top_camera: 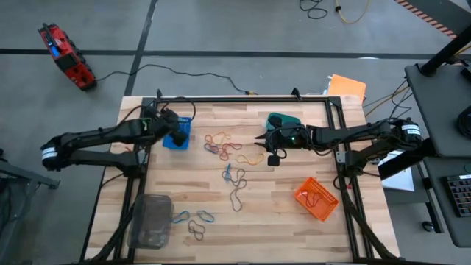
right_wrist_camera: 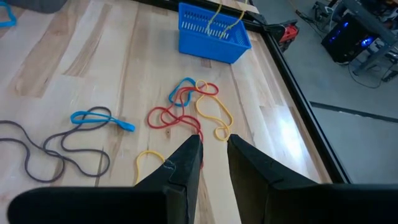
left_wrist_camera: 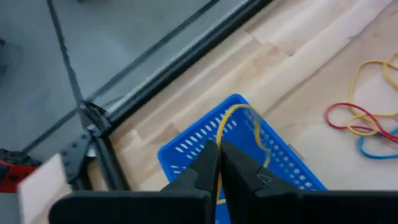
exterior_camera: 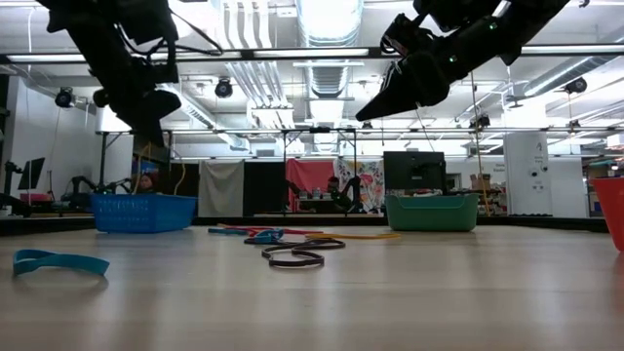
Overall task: Sort rubber bands into baskets
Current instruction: Put the yellow rubberband into the blue bin
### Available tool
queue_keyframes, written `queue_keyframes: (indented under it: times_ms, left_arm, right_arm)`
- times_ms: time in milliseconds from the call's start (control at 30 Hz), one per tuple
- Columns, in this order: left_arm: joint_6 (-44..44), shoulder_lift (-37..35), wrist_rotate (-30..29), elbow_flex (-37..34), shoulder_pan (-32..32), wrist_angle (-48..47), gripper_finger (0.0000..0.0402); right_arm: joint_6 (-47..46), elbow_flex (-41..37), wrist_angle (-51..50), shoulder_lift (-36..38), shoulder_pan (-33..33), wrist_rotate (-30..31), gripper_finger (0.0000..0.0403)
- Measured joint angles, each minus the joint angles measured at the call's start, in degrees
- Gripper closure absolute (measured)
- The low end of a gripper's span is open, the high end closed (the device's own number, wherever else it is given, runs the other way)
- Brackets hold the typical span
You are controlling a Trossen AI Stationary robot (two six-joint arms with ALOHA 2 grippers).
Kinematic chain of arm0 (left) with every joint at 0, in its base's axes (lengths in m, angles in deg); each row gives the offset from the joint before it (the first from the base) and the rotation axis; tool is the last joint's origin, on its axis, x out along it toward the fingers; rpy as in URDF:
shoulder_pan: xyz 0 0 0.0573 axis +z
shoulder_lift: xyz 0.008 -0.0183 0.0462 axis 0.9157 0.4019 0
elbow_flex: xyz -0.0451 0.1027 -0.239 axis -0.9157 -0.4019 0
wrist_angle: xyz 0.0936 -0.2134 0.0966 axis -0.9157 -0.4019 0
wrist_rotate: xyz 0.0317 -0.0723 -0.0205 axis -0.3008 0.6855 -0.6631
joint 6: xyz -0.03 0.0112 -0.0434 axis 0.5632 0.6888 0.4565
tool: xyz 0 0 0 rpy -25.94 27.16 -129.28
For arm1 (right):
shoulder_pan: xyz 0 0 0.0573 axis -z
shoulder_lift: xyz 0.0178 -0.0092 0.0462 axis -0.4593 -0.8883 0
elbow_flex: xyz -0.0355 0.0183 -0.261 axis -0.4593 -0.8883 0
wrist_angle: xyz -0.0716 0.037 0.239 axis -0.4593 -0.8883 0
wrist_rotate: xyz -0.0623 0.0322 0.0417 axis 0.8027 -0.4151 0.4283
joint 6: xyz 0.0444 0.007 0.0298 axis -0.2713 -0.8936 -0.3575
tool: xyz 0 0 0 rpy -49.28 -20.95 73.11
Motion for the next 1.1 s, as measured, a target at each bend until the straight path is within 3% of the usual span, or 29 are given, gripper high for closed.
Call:
queue_keyframes:
  times_ms: [600, 733, 967, 1100]
  left_arm:
    - [1.1, 5.2, 8.0, 0.0, 1.6, -3.3, 0.0402]
    - [1.0, 6.7, 9.1, 0.0, 2.3, -3.1, 0.0402]
    - [0.0, 9.4, 17.6, 0.0, 4.4, -3.0, 0.0402]
    - [-0.4, 11.0, 18.8, 0.1, 5.7, -3.1, 0.0402]
  right_arm:
    - [0.0, 0.0, -1.3, 0.0, 0.0, 0.0, 0.033]
    - [-1.0, 0.0, -6.9, 0.7, 0.0, 0.0, 0.033]
    - [-5.3, 0.0, -12.3, 4.4, 0.3, 0.1, 0.033]
    - [-5.9, 0.0, -12.7, 6.1, 0.3, 0.1, 0.033]
